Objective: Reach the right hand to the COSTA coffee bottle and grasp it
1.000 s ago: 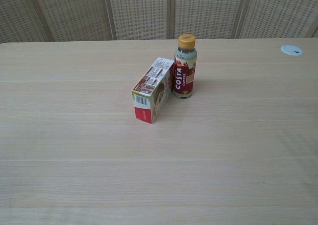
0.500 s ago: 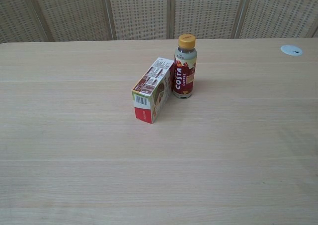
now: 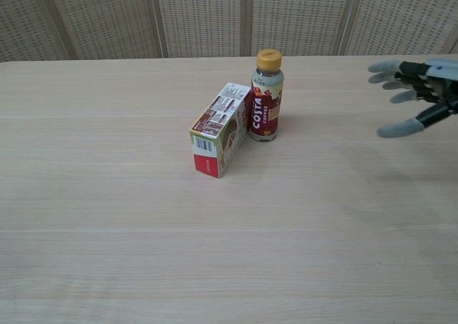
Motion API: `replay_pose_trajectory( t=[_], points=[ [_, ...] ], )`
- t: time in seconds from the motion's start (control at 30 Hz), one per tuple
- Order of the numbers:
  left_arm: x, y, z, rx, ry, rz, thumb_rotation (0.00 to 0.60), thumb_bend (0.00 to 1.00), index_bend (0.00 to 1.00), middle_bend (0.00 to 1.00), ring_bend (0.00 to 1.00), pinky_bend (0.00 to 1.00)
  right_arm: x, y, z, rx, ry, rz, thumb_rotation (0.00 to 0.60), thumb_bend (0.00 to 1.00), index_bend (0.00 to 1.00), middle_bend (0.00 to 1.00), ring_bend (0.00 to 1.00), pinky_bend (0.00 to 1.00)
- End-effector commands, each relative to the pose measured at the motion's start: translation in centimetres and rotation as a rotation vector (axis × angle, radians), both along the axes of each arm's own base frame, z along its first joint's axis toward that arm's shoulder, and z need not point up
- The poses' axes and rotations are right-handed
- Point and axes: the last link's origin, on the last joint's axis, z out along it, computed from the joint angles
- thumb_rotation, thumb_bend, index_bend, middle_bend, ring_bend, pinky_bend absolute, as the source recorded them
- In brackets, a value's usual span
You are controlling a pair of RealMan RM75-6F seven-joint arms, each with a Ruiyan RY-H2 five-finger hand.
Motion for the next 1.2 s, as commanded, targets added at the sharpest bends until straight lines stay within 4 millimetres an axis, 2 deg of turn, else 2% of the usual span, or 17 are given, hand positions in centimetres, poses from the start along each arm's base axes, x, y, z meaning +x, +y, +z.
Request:
replay_pose_trajectory(
  t=[0.03, 0.3, 0.83, 1.13, 1.2],
  points=[
    [-0.1, 0.1, 0.0, 0.003, 0.002, 0.004, 0.6, 0.05, 0.11, 0.0, 0.0, 0.0, 1.6, -2.2, -1.1, 0.012, -0.054, -0.016, 0.6, 0.0, 0.0, 0.0, 0.0, 0.01],
    [-0.4, 0.6, -0.4, -0.001, 0.016, 0.021, 0.6, 0.05, 0.11, 0.0, 0.0, 0.0, 5.2, -5.2, -3.3, 0.045, -0.191, -0.063, 0.6, 0.0, 0.0, 0.0, 0.0, 0.01],
    [-0.7, 1.1, -0.7, 0.0, 0.029, 0.04, 0.6, 0.05, 0.11, 0.0, 0.0, 0.0, 10.8, -7.9, -7.7, 0.019, -0.294, -0.075, 0.6, 0.0, 0.0, 0.0, 0.0, 0.0],
    [-0.9, 1.3, -0.4, 0.01, 0.023, 0.049, 0.6, 0.05, 0.11, 0.0, 0.0, 0.0, 11.8, -8.7, -9.8, -0.069, -0.351, -0.155, 0.6, 0.0, 0.0, 0.0, 0.0, 0.0],
    [-0.9, 1.4, -0.4, 0.008, 0.022, 0.05, 0.6, 0.05, 0.11, 0.0, 0.0, 0.0, 12.2, -8.7, -10.3, -0.092, -0.368, -0.17, 0.6, 0.0, 0.04, 0.05, 0.0, 0.0]
  ],
)
